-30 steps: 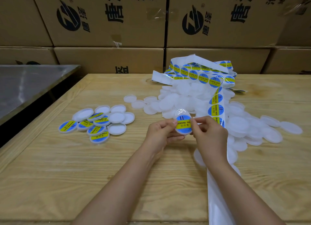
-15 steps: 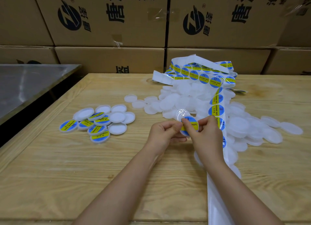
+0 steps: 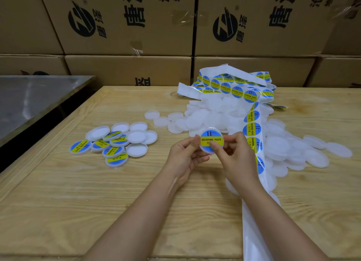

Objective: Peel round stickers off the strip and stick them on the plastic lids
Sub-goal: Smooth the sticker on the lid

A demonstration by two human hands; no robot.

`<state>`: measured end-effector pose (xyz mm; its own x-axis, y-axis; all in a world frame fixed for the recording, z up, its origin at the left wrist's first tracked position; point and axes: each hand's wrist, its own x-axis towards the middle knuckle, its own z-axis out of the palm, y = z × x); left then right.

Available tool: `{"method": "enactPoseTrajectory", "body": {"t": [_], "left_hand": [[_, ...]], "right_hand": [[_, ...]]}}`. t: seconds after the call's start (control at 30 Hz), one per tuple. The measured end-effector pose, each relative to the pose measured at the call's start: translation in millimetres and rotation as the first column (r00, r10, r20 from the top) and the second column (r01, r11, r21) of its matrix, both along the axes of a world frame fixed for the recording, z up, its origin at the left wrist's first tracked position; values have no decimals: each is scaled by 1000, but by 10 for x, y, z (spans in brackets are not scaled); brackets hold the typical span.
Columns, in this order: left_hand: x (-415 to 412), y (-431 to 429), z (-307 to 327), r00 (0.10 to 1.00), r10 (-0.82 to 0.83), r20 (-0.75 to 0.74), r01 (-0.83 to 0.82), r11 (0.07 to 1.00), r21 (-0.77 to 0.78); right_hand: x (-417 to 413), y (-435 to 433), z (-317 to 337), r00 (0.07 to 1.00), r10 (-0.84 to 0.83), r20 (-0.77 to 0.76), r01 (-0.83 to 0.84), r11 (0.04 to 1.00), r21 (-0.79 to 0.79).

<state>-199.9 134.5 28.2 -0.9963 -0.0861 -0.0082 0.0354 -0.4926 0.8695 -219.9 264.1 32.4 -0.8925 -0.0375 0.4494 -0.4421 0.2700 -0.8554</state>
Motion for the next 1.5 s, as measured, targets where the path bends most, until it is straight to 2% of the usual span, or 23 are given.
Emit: {"method": "enactPoseTrajectory", "body": {"t": [0.3, 0.47, 0.83, 1.03, 1.13, 1.2, 1.27, 1.33, 1.37, 1.43, 1.5], "left_hand": [[4, 29, 4, 998, -33, -56, 27, 995, -94], [26, 58, -5, 996, -36, -81, 26, 992, -120], [19, 57, -23, 998, -13, -62, 8, 997, -78], [-17, 19, 8, 999, 8, -50, -8, 1000, -10], [-33, -49, 15, 997, 67, -32, -66, 998, 25], [-25, -98, 28, 996, 91, -24, -91, 996, -1], [-36, -158, 24, 988, 153, -18, -154, 985, -82], [-74, -258, 12, 950, 311, -45, -312, 920, -236], [-93, -331, 10, 907, 410, -99, -417, 836, -358], [-98, -502, 21, 800, 535, -272, -582, 581, -569], [-69, -682, 33, 721, 568, -397, -646, 345, -681]], "right_hand": [[23, 1, -12, 983, -183, -4, 183, 982, -49], [22, -23, -40, 975, -222, 27, 224, 972, -71], [53, -64, 16, 988, -115, 105, 117, 993, -13], [-2, 44, 103, 993, -16, 117, 21, 999, -44], [-69, 161, 162, 989, -142, 46, 146, 986, -75], [-140, 298, 185, 949, -315, -19, 315, 949, -5], [-204, 449, 176, 900, -437, -17, 435, 892, 119], [-253, 548, 149, 880, -470, 60, 444, 862, 244], [-267, 565, 135, 880, -464, 101, 421, 861, 284], [-272, 564, 115, 893, -426, 145, 366, 875, 316], [-258, 547, 110, 904, -399, 152, 334, 883, 330]]}}
